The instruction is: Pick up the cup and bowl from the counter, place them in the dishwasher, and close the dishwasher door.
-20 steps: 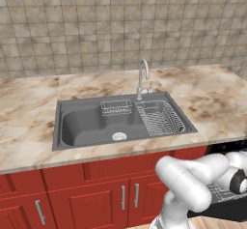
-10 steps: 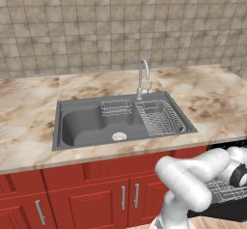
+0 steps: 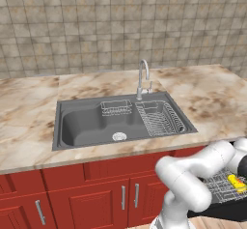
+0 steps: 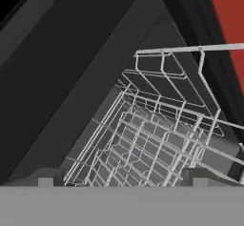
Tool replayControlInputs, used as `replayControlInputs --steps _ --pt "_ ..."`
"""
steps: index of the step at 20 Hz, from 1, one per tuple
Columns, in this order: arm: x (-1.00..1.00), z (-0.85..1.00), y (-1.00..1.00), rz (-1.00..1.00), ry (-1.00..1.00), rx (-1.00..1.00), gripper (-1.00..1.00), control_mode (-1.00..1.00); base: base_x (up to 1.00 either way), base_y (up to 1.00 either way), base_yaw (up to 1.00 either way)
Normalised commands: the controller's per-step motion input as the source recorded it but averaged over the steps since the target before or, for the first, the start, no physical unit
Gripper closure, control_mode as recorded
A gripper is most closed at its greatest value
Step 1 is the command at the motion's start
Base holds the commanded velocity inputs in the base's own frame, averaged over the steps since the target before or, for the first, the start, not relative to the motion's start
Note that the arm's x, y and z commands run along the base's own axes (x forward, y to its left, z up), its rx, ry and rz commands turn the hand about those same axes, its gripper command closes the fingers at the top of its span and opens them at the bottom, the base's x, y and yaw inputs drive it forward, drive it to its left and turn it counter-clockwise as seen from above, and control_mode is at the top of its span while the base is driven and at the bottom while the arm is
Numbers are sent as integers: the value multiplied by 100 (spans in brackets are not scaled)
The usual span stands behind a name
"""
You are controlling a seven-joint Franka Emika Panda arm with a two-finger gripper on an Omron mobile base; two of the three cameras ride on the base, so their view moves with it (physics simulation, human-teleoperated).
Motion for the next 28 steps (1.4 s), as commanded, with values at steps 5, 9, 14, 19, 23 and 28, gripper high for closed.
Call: replayControlInputs --steps 5,9,14,19,23,28 --pt "-26 60 -1 0 -6 0 -100 -100 0 0 0" --pt "-19 64 0 0 -5 0 -100 -100 0 0 0" --pt "-12 82 0 0 -5 0 -100 -100 0 0 0" --pt "-1 75 0 0 -3 1 -100 -100 0 0 0" --pt "0 74 0 0 -1 6 -100 -100 0 0 0" --pt "0 68 0 0 0 9 -100 -100 0 0 0"
